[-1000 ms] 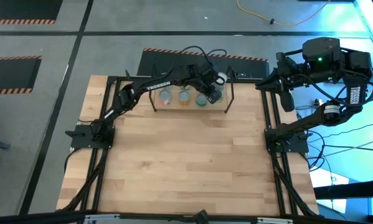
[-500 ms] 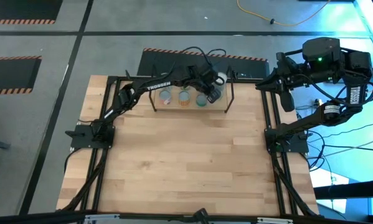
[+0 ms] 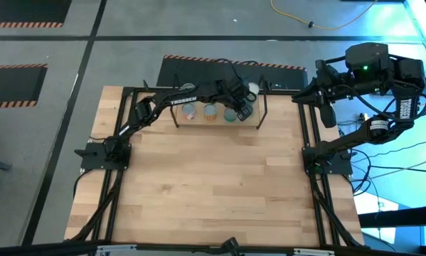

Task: Pick and place cans onto a shelf
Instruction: Put the green can on the shelf aligned with the light blue can

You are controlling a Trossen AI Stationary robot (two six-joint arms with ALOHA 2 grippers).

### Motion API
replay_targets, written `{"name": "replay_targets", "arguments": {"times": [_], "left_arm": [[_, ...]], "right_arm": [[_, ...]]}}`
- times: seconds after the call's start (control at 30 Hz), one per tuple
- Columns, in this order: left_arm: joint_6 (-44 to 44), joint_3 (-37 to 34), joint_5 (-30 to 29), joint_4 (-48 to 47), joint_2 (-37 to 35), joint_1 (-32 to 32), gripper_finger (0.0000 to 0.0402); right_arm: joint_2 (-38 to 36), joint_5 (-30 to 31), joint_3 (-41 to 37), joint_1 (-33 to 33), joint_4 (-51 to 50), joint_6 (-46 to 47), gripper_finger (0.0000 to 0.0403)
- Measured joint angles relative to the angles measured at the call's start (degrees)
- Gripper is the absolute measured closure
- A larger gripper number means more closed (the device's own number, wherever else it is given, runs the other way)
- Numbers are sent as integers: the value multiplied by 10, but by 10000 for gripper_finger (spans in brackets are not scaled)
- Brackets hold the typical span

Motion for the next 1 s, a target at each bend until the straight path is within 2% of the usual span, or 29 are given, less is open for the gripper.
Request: {"name": "replay_targets", "arguments": {"times": [0.47,1.0], "left_arm": [[-8,-54,2,28,0,0,401],[-6,-61,1,55,0,0,385]], "right_arm": [[0,0,0,0,0,-1,353],[0,0,0,0,0,-1,353]]}}
